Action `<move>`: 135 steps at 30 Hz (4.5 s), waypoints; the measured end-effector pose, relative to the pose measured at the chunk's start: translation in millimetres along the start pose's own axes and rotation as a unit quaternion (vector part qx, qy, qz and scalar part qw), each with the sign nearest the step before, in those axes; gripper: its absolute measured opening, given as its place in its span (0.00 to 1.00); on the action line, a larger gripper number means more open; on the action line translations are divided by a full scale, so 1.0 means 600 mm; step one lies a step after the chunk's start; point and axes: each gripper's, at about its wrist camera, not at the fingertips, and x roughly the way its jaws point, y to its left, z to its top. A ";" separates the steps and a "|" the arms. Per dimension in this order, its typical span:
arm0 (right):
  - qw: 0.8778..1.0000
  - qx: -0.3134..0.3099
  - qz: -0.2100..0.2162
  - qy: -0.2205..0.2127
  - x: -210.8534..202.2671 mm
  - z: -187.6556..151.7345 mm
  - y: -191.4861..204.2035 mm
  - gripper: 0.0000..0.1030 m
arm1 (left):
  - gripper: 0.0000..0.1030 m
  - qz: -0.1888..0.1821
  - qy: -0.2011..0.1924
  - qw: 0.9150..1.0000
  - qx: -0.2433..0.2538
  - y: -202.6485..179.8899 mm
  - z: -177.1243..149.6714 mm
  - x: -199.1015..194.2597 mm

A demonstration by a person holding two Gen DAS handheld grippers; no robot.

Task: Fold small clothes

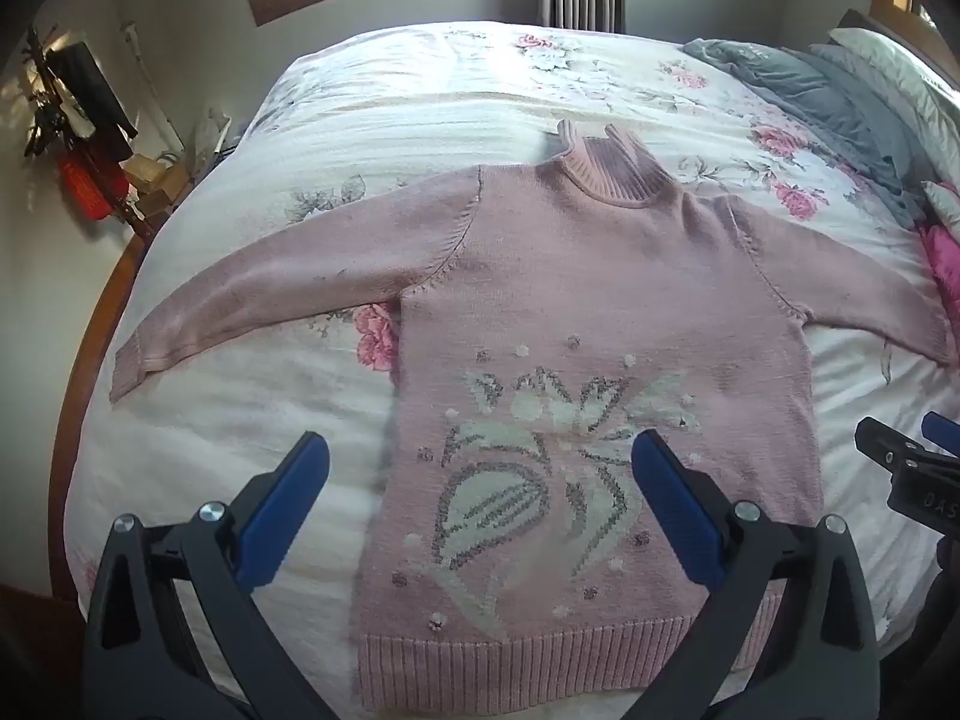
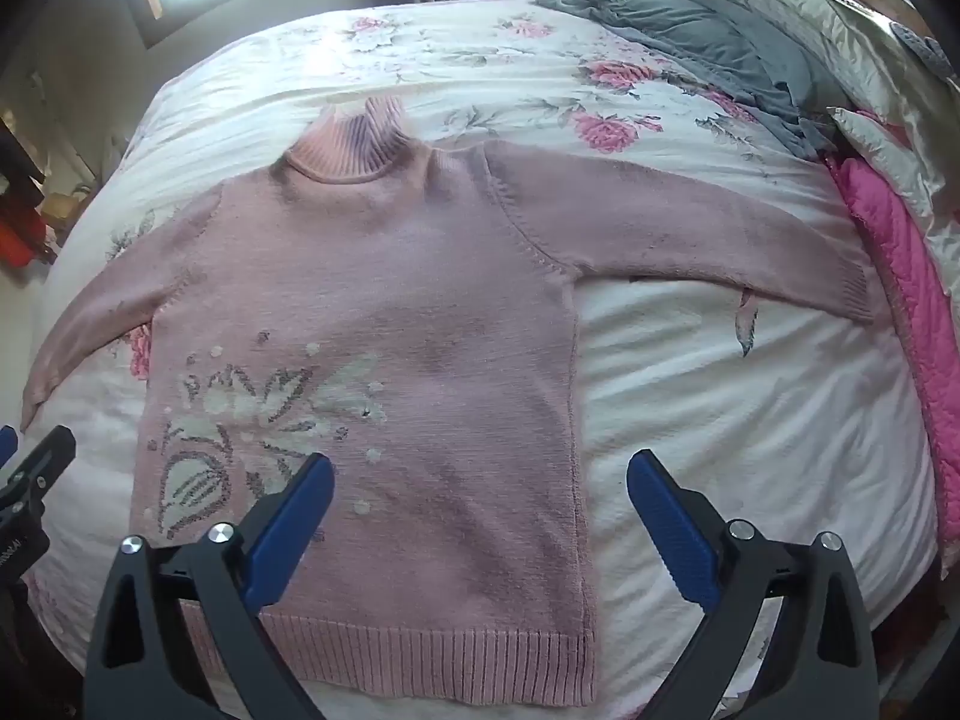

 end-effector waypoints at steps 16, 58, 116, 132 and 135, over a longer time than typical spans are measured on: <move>1.000 -0.002 0.004 -0.005 0.004 0.005 -0.001 0.96 | 0.97 0.004 -0.004 1.000 -0.001 -0.005 0.002 0.003; 1.000 0.005 0.013 -0.003 0.012 0.003 -0.012 0.96 | 0.97 0.010 -0.006 1.000 -0.001 -0.009 -0.011 0.006; 0.947 0.308 0.044 0.085 0.341 0.173 -0.948 0.62 | 0.97 -0.054 0.004 0.998 0.044 -0.579 0.229 0.227; 0.961 0.153 0.230 -0.018 0.216 0.258 -0.645 0.19 | 0.97 -0.051 0.030 0.998 -0.001 -0.471 0.234 0.253; 0.967 0.107 0.233 -0.003 0.230 0.270 -0.566 0.19 | 0.97 -0.064 0.034 0.997 -0.005 -0.464 0.236 0.248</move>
